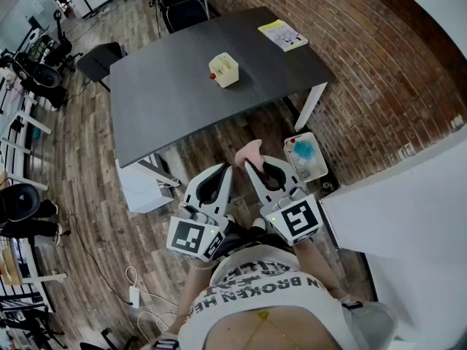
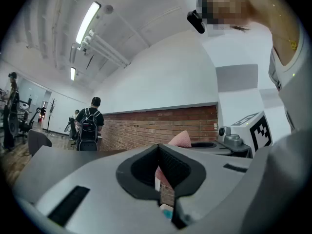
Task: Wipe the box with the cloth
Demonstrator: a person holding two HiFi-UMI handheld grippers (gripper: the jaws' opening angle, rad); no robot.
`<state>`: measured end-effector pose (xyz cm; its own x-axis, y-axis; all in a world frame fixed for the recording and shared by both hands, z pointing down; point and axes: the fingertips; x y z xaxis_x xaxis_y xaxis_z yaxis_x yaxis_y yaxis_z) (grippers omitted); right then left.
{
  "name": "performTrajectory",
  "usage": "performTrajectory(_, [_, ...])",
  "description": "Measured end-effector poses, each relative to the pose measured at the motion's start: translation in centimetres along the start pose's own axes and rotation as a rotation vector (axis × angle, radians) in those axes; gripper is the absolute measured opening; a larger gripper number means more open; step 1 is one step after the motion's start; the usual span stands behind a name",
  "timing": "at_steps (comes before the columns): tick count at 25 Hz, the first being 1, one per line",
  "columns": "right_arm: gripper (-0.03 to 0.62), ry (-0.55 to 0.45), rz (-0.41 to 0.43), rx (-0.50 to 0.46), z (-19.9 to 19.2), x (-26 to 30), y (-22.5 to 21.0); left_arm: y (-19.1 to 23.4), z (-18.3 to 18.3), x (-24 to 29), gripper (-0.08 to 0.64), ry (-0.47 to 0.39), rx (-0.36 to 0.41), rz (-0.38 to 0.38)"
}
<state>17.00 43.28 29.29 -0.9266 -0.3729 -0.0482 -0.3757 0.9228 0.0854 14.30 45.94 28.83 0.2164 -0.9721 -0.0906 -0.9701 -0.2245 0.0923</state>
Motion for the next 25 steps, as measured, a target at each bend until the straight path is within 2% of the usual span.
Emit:
performTrajectory(12, [0.017,0.006,0.025,0.032,-1.3,-0.1,-2.7,-0.4,-1.2,2.7,0.008,0.013,-0.016,0.006])
performTrajectory(19, [0.017,0.02,0.027,0.033,-2.6,3.2,-5.1,2.8,-2.5,5.4,0.008,0.033,-0.032,0.006])
performTrajectory(25, [0.017,0.037,-0.007,0.028,-4.1,8.7,-9.0,8.3,-3.4,10.2,0.006,0.032,-0.043,-0.022])
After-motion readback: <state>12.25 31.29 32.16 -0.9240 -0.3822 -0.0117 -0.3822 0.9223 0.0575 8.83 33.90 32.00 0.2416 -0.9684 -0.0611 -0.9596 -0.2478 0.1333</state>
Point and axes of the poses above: the fingertips, and each gripper's own axes: x forward along the fingers, y to its left, z out of its top, and after that the axes turned 4 degrees about -y, right-handed
